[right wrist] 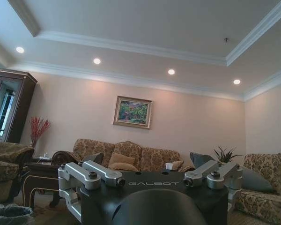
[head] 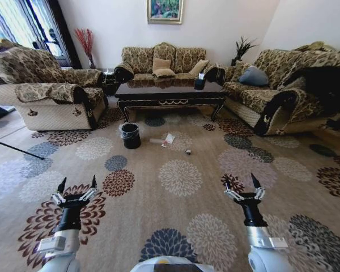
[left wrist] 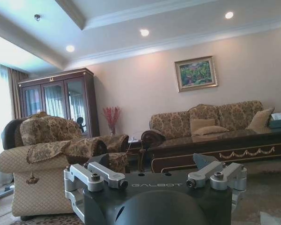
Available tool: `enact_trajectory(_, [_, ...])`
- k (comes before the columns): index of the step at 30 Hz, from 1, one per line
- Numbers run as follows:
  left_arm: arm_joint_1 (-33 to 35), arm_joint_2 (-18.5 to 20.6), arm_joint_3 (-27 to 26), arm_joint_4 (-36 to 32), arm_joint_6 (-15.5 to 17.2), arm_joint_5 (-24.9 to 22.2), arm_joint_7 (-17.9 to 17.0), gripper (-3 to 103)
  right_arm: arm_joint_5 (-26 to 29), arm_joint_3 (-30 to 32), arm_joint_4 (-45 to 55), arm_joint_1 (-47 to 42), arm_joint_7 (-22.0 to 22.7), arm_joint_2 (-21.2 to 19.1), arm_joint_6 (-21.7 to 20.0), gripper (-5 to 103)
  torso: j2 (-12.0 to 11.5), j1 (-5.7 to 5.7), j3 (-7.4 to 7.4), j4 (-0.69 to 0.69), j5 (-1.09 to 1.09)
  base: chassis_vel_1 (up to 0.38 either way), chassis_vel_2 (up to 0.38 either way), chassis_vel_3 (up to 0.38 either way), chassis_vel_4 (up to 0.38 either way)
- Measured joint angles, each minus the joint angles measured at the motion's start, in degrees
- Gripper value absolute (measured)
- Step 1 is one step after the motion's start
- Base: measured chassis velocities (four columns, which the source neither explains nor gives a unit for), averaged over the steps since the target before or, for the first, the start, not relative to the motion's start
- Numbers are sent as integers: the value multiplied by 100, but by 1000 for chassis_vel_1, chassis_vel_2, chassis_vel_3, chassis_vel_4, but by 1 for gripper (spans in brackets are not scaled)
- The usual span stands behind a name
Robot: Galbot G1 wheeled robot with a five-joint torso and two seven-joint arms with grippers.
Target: Move to the front of the table and pick up the trash from the floor, then place it into the trash bin.
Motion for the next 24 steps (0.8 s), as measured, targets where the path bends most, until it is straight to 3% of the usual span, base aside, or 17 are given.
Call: enact_trajectory(24, [-87, -36, -17, 168, 44, 25, -4, 100, 18, -50, -175, 39, 55, -6, -22, 100, -533, -155, -380, 1, 0, 0, 0, 0, 0])
